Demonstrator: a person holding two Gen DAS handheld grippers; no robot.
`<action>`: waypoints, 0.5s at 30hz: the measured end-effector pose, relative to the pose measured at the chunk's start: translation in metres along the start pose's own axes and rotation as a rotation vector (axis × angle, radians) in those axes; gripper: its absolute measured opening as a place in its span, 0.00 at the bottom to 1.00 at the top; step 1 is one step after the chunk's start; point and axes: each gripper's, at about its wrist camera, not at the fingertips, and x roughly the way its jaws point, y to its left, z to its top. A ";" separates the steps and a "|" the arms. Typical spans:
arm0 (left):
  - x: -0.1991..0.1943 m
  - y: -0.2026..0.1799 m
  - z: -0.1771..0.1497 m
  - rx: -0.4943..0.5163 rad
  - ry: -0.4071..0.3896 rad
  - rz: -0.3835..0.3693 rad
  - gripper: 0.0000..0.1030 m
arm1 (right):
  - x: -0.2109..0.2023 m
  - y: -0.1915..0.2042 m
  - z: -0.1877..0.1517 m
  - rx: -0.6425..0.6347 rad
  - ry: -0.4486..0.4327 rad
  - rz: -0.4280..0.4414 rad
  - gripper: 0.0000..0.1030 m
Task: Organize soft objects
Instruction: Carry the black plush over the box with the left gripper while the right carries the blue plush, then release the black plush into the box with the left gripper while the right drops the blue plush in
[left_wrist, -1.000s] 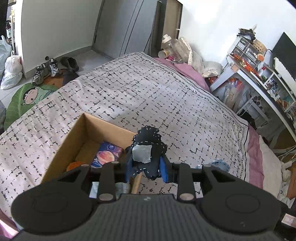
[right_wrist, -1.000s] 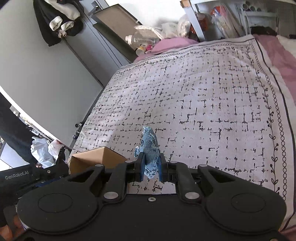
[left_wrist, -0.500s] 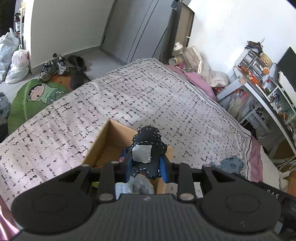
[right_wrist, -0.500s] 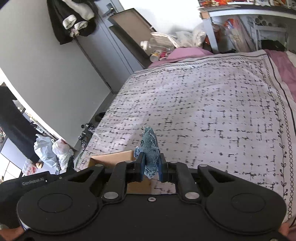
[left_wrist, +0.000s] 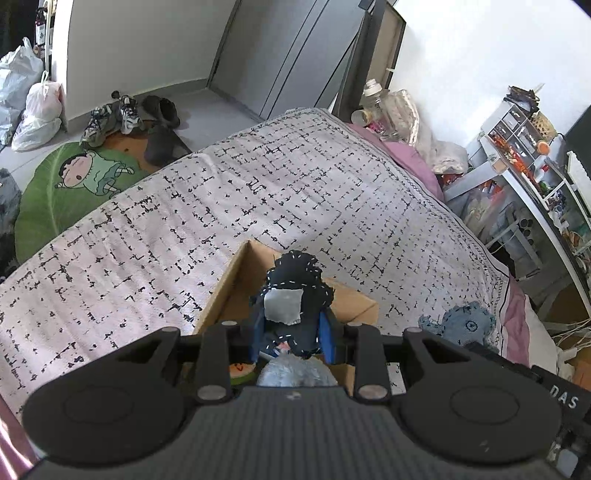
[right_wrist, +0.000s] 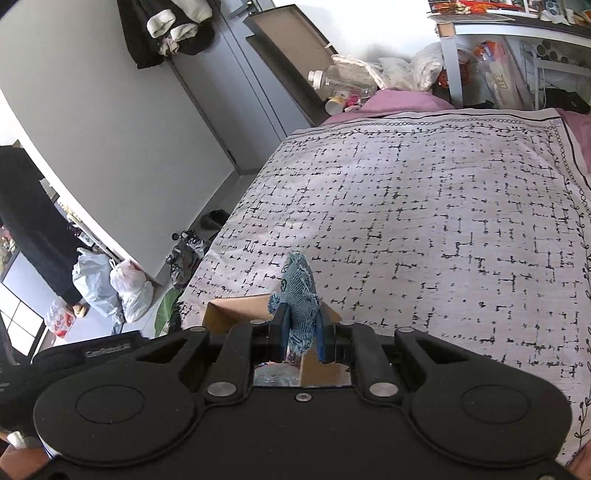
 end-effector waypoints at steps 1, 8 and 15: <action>0.003 0.001 0.001 -0.001 0.005 0.000 0.30 | 0.001 0.002 0.000 -0.001 0.003 0.000 0.14; 0.023 0.004 0.006 0.000 0.041 -0.003 0.31 | 0.013 0.014 0.001 -0.011 0.021 0.001 0.14; 0.041 0.009 0.008 0.010 0.086 0.041 0.37 | 0.029 0.020 0.001 -0.010 0.050 0.002 0.14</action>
